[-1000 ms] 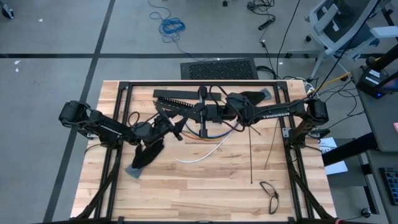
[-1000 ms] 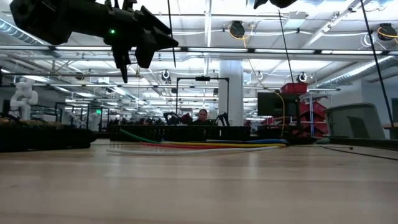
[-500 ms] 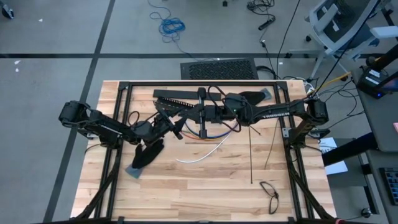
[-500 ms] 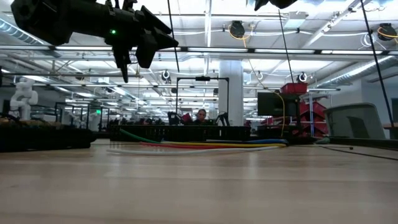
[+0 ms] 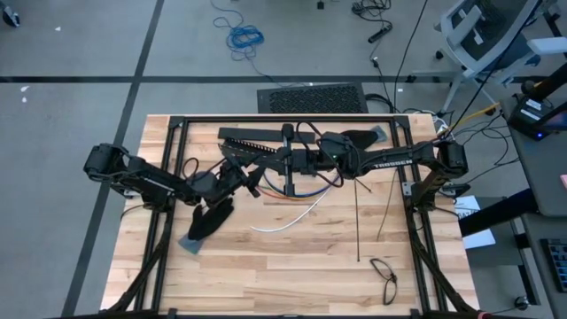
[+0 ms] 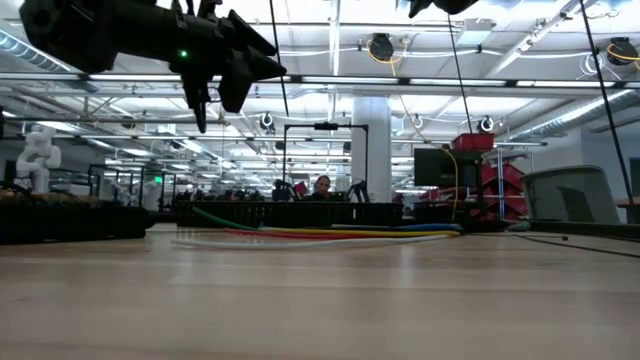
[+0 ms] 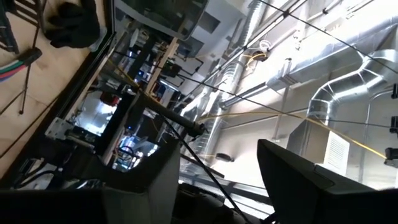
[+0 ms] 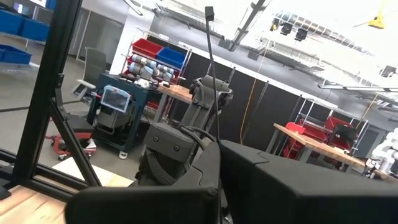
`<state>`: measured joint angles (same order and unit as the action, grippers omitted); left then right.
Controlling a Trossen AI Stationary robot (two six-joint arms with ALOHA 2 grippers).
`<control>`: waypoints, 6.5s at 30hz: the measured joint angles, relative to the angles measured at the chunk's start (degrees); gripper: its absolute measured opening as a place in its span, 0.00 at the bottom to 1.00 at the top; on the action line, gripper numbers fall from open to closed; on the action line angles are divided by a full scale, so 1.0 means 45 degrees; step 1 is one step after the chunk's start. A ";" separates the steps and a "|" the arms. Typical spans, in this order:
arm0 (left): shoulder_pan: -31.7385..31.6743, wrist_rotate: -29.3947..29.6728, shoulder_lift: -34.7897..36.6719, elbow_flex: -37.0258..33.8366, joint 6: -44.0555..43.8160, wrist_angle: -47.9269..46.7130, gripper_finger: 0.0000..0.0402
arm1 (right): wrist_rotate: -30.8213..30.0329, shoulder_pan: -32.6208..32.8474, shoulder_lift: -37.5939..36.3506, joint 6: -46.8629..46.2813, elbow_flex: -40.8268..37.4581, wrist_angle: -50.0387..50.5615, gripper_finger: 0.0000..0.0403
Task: Ziptie cables
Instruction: Prepare the zip tie
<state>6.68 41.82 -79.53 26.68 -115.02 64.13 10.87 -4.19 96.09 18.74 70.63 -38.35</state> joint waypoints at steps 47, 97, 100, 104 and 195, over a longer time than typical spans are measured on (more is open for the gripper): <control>-0.0161 -0.1726 0.0000 -0.0010 0.0692 0.0003 0.30 | -0.0007 -0.0047 -0.0019 -0.0070 -0.0003 0.0000 0.00; -0.3107 -1.3058 0.0015 -0.0855 1.4202 -0.3043 0.30 | 0.1350 -0.0486 -0.1513 -0.1695 0.0000 0.1921 0.00; -0.3264 -1.3230 0.0015 -0.0860 1.6932 -0.3563 0.30 | 0.1382 -0.0488 -0.1714 -0.2096 0.0000 0.2084 0.00; -0.3352 -1.3070 0.0355 -0.0564 2.1106 -0.4293 0.30 | 0.2062 -0.0656 -0.1710 -0.3620 0.0000 0.2187 0.00; 0.0399 -0.4714 0.3587 0.4211 4.4989 -1.3611 0.30 | -0.0170 -0.2875 0.1073 -2.1712 -0.0005 0.0117 0.00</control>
<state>8.48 20.61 -63.39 45.63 87.43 2.88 10.11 -17.12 100.92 -78.96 70.61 -37.82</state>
